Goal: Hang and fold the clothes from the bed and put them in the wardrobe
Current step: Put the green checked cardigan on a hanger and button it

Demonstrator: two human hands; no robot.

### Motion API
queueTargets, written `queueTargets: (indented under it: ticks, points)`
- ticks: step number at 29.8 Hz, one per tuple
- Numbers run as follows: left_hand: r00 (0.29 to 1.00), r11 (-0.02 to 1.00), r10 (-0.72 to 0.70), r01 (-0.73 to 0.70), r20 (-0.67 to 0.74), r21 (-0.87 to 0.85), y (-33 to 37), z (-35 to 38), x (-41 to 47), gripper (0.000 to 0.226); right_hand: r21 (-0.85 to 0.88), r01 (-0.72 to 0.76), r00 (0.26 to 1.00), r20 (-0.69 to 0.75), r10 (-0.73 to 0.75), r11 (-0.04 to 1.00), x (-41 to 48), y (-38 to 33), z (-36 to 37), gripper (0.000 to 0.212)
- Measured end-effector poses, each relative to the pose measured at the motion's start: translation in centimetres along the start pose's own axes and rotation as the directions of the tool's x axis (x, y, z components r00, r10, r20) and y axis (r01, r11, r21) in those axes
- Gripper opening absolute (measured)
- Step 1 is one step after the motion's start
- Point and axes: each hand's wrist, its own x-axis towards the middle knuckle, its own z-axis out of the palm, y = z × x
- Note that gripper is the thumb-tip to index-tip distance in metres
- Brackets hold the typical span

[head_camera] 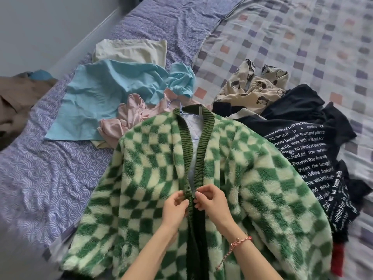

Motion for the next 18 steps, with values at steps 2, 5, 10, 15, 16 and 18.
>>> queueTargets:
  ticks: [2, 5, 10, 15, 16, 18]
  points:
    - [0.997, 0.989, 0.078, -0.079, 0.019, 0.125, 0.2, 0.1, -0.3, 0.033, 0.099, -0.039, 0.999, 0.011, 0.038, 0.994, 0.2, -0.6, 0.1, 0.003]
    - [0.986, 0.96, 0.166, -0.169, 0.033, 0.225, 0.7, 0.4, -0.7, 0.039, 0.14, -0.062, 0.998, 0.016, 0.06, 0.988, 0.6, -1.0, 0.4, 0.004]
    - [0.981, 0.95, 0.195, -0.193, 0.014, 0.244, 0.9, 0.1, -1.5, 0.035, 0.131, -0.073, 0.997, -0.009, 0.074, 0.989, 1.1, -0.9, 0.7, 0.007]
    - [0.995, 0.995, 0.097, -0.096, -0.001, 0.026, 2.2, -0.1, -0.9, 0.021, 0.061, -0.06, 0.997, 0.051, 0.057, 0.996, 1.7, -1.0, 0.3, 0.011]
    - [0.998, 0.998, 0.061, -0.061, 0.006, -0.008, 2.4, -0.3, -0.6, 0.026, 0.066, -0.06, 0.996, 0.066, 0.055, 0.996, 1.8, -1.1, 0.3, 0.012]
    - [0.997, 0.994, -0.028, 0.034, 0.065, -0.101, 2.6, -0.3, 0.0, 0.031, 0.072, -0.058, 0.994, 0.093, 0.051, 0.996, 1.9, -1.1, 0.2, 0.013]
